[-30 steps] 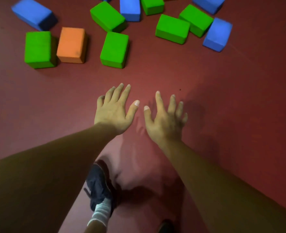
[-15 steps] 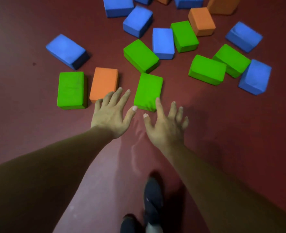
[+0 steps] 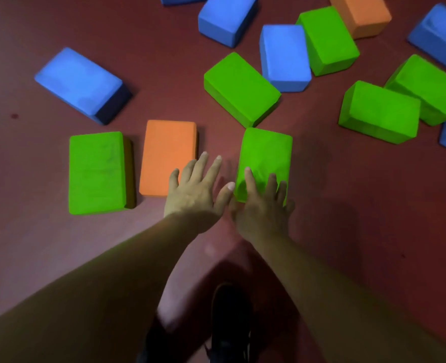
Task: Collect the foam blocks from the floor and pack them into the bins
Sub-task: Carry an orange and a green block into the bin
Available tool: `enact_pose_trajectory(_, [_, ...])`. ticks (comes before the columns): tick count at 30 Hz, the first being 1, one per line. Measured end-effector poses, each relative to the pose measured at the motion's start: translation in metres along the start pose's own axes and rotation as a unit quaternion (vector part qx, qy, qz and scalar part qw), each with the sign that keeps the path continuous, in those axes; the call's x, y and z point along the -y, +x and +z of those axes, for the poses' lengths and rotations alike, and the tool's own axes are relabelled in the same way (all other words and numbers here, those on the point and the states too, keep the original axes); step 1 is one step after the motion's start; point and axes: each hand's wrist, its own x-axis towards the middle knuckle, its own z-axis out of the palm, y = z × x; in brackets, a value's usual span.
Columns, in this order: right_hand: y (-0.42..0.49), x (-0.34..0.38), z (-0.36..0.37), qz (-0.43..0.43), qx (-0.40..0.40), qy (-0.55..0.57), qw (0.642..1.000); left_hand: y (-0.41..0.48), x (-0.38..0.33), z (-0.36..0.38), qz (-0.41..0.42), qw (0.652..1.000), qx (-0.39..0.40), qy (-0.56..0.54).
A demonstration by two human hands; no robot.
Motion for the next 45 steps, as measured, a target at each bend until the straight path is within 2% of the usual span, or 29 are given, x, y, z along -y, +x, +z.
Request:
enact_pose_trajectory(5, [0.067,-0.012,0.050,0.039,-0.032,-0.016,0.999,0.046,0.012,0.072,0.010,0.999,-0.021,-0.049])
enact_pose_trajectory(7, [0.087,-0.020,0.067,0.048,-0.063,-0.059,0.995,0.066,0.017,0.091,0.020,0.998,-0.027,-0.050])
enact_pose_trajectory(10, [0.113,-0.029,0.081,0.020,-0.039,-0.100,0.994,0.096,0.031,0.105,0.049,0.998,-0.031,-0.019])
enact_pose_trajectory(14, [0.148,-0.038,0.086,0.096,-0.008,-0.022,0.995,0.138,0.064,0.107,0.066,0.994,-0.066,0.053])
enact_pose_trajectory(17, [0.156,-0.036,0.096,0.123,-0.032,-0.012,0.992,0.163,0.082,0.102,0.072,0.990,-0.068,0.097])
enact_pose_trajectory(21, [0.157,-0.031,0.096,0.103,-0.047,-0.016,0.993,0.165,0.097,0.099,0.040,0.993,-0.049,0.100])
enact_pose_trajectory(27, [0.165,0.039,0.098,0.009,-0.045,-0.006,0.999,0.159,0.126,0.085,0.003,0.992,-0.064,0.112])
enact_pose_trajectory(32, [0.164,0.046,0.108,0.012,-0.032,-0.013,0.999,0.156,0.150,0.069,-0.062,0.992,-0.040,0.097])
enact_pose_trajectory(37, [0.163,0.044,0.118,0.003,-0.051,-0.031,0.998,0.151,0.155,0.074,-0.138,0.988,0.017,0.065])
enact_pose_trajectory(45, [0.162,0.038,0.113,-0.003,-0.051,-0.015,0.999,0.169,0.134,0.078,-0.149,0.987,0.004,0.057])
